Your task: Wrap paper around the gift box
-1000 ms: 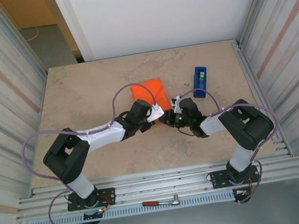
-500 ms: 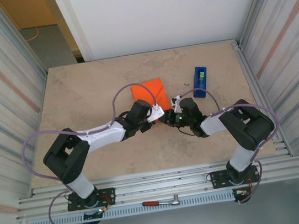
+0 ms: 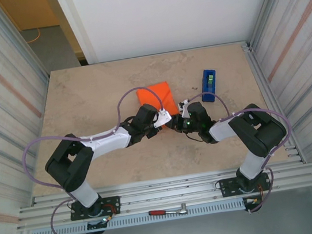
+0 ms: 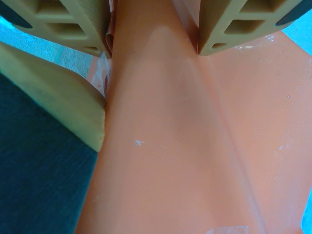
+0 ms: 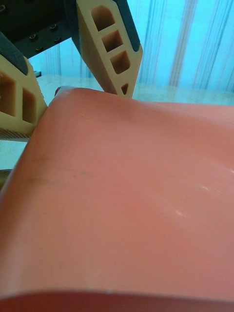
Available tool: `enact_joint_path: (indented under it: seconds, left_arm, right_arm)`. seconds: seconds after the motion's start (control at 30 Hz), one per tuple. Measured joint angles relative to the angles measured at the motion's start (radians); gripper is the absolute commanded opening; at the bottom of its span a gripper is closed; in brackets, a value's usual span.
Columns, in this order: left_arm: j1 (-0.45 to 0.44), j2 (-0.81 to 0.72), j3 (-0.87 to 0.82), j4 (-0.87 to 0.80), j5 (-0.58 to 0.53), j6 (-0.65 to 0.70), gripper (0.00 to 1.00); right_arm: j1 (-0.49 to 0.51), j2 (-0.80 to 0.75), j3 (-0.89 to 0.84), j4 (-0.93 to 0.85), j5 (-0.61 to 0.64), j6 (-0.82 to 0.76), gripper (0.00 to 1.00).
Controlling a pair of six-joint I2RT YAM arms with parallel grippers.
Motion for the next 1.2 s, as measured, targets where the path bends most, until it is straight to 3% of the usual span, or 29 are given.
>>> enact_joint_path:
  seconds: [1.2]
  left_arm:
    - [-0.001, 0.003, 0.007, -0.003, 0.001, 0.0, 0.43]
  right_arm:
    - [-0.006, -0.012, -0.001, -0.008, -0.002, 0.0, 0.27]
